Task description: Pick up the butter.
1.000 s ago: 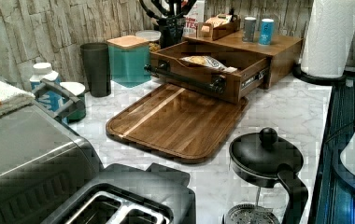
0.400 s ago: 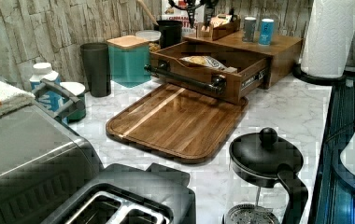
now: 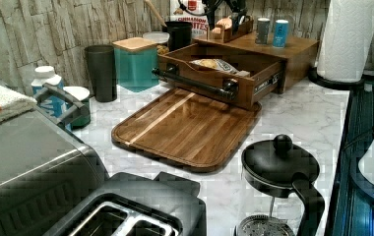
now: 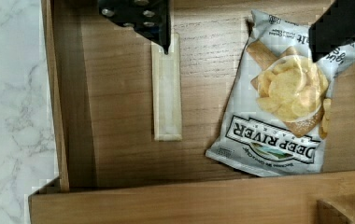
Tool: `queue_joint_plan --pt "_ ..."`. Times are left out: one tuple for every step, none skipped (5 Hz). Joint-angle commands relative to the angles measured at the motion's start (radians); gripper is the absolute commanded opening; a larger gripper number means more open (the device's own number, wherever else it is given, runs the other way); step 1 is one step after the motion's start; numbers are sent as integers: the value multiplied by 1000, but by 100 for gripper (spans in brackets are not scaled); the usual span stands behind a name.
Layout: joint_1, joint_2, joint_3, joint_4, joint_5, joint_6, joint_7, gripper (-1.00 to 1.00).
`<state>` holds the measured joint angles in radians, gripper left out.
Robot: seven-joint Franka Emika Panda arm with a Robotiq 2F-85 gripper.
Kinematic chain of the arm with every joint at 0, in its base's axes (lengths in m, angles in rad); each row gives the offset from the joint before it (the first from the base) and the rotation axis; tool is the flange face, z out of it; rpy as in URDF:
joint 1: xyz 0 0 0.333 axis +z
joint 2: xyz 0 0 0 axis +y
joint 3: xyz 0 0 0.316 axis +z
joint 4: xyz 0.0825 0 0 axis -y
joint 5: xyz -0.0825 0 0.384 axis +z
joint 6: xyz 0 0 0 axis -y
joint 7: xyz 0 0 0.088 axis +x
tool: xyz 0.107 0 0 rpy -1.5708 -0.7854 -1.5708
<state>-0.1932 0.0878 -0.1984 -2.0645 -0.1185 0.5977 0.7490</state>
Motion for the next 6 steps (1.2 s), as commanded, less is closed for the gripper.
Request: queue_joint_plan --pt "-36 25 -22 -107 -27 119 -79 100" --pt "-41 2 -39 -147 -48 137 -77 100" --pt "-51 8 -32 -183 -20 199 -119 100" --pt "-45 61 -19 -204 -18 299 -89 100" --pt "-35 93 -28 -182 -26 254 -66 100" --pt "-61 107 -30 -191 20 248 -142 100"
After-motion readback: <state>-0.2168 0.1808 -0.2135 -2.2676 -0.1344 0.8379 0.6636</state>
